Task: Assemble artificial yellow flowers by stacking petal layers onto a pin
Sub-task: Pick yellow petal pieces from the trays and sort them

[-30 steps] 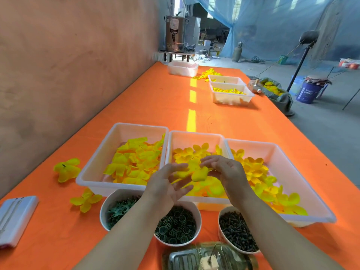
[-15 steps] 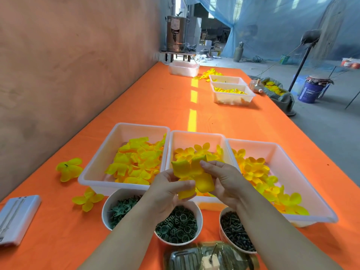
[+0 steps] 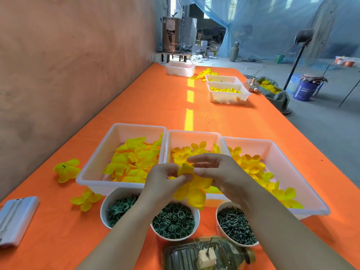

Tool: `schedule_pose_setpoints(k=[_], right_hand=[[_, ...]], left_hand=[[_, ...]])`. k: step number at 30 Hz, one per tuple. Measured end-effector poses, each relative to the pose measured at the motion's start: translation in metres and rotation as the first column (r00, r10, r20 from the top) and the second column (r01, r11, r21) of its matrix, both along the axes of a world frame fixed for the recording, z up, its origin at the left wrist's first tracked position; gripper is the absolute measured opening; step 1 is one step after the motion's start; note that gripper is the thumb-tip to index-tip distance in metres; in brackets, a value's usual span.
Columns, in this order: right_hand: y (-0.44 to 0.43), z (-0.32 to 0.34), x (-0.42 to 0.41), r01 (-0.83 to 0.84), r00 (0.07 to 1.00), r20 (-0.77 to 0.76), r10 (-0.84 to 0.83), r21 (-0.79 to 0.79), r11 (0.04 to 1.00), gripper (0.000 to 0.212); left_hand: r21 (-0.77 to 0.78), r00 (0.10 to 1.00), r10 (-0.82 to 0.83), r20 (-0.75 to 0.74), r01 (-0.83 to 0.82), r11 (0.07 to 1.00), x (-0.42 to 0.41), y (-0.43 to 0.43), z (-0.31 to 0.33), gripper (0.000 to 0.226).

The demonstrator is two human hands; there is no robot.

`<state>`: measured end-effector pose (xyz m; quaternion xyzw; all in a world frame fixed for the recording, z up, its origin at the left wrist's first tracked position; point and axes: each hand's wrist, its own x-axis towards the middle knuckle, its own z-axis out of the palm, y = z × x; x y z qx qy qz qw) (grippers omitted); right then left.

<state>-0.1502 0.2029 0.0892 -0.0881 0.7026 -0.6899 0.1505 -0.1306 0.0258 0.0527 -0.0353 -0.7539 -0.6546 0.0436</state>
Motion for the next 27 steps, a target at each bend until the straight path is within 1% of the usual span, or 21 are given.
schedule_pose_setpoints(k=[2, 3, 5, 6, 9, 11, 12, 13, 15, 16, 18, 20, 21, 23, 25, 27], right_hand=[[-0.002, 0.002, 0.001, -0.021, 1.0, 0.016, 0.021, 0.0, 1.0, 0.023], [-0.002, 0.004, 0.002, -0.027, 1.0, 0.003, 0.027, 0.031, 0.999, 0.022], [-0.002, 0.008, 0.002, -0.038, 0.998, -0.034, 0.043, 0.147, 0.988, 0.017], [0.0, 0.012, 0.0, -0.05, 0.997, -0.044, 0.06, 0.2, 0.978, 0.015], [0.004, 0.021, -0.003, -0.073, 0.993, -0.066, 0.098, 0.311, 0.948, 0.017], [0.003, 0.024, -0.003, -0.045, 0.987, -0.122, 0.1, 0.393, 0.919, 0.018], [0.001, 0.024, -0.004, -0.004, 0.982, -0.171, 0.087, 0.435, 0.9, 0.02], [-0.002, 0.023, -0.003, 0.051, 0.971, -0.228, 0.066, 0.473, 0.88, 0.021], [-0.008, 0.019, -0.001, 0.151, 0.947, -0.32, 0.019, 0.498, 0.854, 0.02], [-0.011, 0.016, 0.001, 0.175, 0.941, -0.338, -0.004, 0.477, 0.861, 0.019], [-0.017, 0.011, 0.005, 0.172, 0.946, -0.323, -0.033, 0.412, 0.895, 0.019], [-0.022, 0.004, 0.007, 0.194, 0.949, -0.303, -0.084, 0.354, 0.915, 0.025], [-0.023, 0.002, 0.007, 0.208, 0.953, -0.278, -0.122, 0.308, 0.928, 0.026], [-0.021, 0.0, 0.005, 0.194, 0.974, -0.154, -0.168, 0.167, 0.967, 0.023], [-0.016, -0.002, 0.002, 0.114, 0.993, -0.03, -0.112, 0.05, 0.992, 0.02], [-0.011, -0.003, 0.002, 0.055, 0.998, -0.023, -0.055, 0.025, 0.998, 0.018]], left_hand=[[-0.022, 1.0, 0.006, -0.024, -0.007, 1.0, 0.002, 0.0, 0.003, 0.022], [-0.04, 0.999, 0.005, -0.041, -0.006, 0.999, 0.002, 0.0, 0.004, 0.023], [-0.067, 0.999, -0.021, -0.044, 0.018, 0.998, 0.002, -0.002, 0.005, 0.021], [-0.046, 0.999, -0.045, -0.023, 0.044, 0.998, 0.003, -0.003, 0.007, 0.021], [0.133, 0.986, -0.149, 0.075, 0.139, 0.981, 0.004, -0.008, 0.011, 0.024], [0.226, 0.973, -0.2, 0.117, 0.17, 0.959, 0.005, -0.011, 0.013, 0.021], [0.241, 0.974, -0.194, 0.119, 0.161, 0.957, 0.005, -0.011, 0.014, 0.021], [0.247, 0.981, -0.154, 0.119, 0.121, 0.961, 0.005, -0.01, 0.013, 0.023], [0.254, 0.992, 0.011, 0.124, -0.042, 0.966, 0.004, -0.006, 0.01, 0.027], [0.25, 0.988, 0.101, 0.118, -0.128, 0.96, 0.003, -0.003, 0.008, 0.029], [0.188, 0.965, 0.259, 0.045, -0.263, 0.946, 0.003, 0.002, 0.004, 0.036], [0.157, 0.945, 0.326, -0.032, -0.317, 0.935, 0.003, 0.008, 0.003, 0.039], [0.17, 0.941, 0.336, -0.044, -0.324, 0.931, 0.003, 0.01, 0.003, 0.04], [0.236, 0.949, 0.314, -0.012, -0.302, 0.924, 0.005, 0.012, 0.006, 0.038], [0.339, 0.967, 0.243, 0.077, -0.254, 0.906, 0.007, 0.014, 0.009, 0.038], [0.423, 0.967, 0.186, 0.176, -0.245, 0.872, 0.01, 0.016, 0.01, 0.036]])
